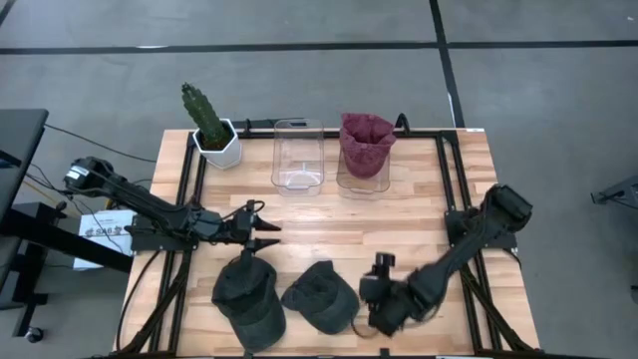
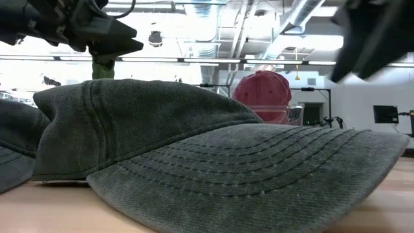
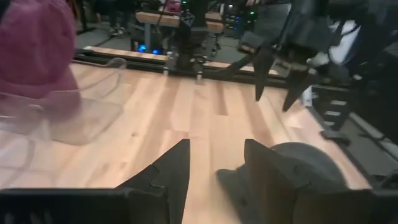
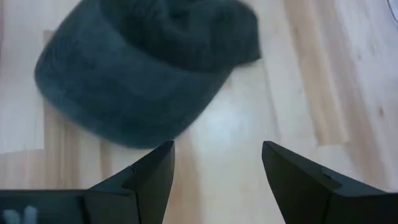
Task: Pick & Place hat
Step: Put the right black head cap into the left transparent bin
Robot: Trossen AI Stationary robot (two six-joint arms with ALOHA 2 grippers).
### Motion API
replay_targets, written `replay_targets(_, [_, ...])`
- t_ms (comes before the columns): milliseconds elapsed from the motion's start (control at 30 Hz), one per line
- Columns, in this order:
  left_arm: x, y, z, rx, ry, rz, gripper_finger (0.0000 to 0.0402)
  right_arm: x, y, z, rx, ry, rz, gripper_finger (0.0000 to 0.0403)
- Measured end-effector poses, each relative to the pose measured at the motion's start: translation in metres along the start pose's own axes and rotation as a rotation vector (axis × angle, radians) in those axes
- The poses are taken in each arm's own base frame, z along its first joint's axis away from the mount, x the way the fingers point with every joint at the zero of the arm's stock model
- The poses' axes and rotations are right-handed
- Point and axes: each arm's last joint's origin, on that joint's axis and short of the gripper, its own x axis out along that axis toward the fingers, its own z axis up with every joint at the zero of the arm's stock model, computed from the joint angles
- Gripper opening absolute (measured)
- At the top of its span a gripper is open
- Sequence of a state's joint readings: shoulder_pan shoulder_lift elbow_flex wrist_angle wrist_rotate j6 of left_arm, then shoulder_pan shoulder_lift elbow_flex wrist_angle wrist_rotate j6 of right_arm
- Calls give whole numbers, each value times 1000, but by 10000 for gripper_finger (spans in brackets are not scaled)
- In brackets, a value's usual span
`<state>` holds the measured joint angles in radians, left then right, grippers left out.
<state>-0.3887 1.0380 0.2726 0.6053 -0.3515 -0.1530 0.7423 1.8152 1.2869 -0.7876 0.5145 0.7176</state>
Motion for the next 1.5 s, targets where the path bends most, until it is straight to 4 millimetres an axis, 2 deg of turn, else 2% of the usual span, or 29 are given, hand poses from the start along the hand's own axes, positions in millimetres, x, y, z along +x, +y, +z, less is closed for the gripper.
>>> replay_targets(167, [5, -6, -1, -14, -15, -21, 149, 17, 33, -18, 26, -36, 5, 234])
replay_targets(333, [15, -9, -2, -11, 2, -17, 149, 34, 49, -25, 30, -53, 29, 234])
replay_targets(700, [43, -20, -2, -33, 42, -10, 149, 33, 59, -19, 27, -137, 90, 234])
replay_targets(867, [53, -25, -1, -45, 52, -23, 149, 43, 63, -24, 14, -110, 88, 234])
replay_targets(1100, [54, -25, -2, -44, 54, -23, 149, 62, 66, -30, 3, -124, 11, 234])
replay_targets(1500, [54, -25, -2, -44, 58, -40, 149, 64, 65, -25, 35, -261, -100, 233])
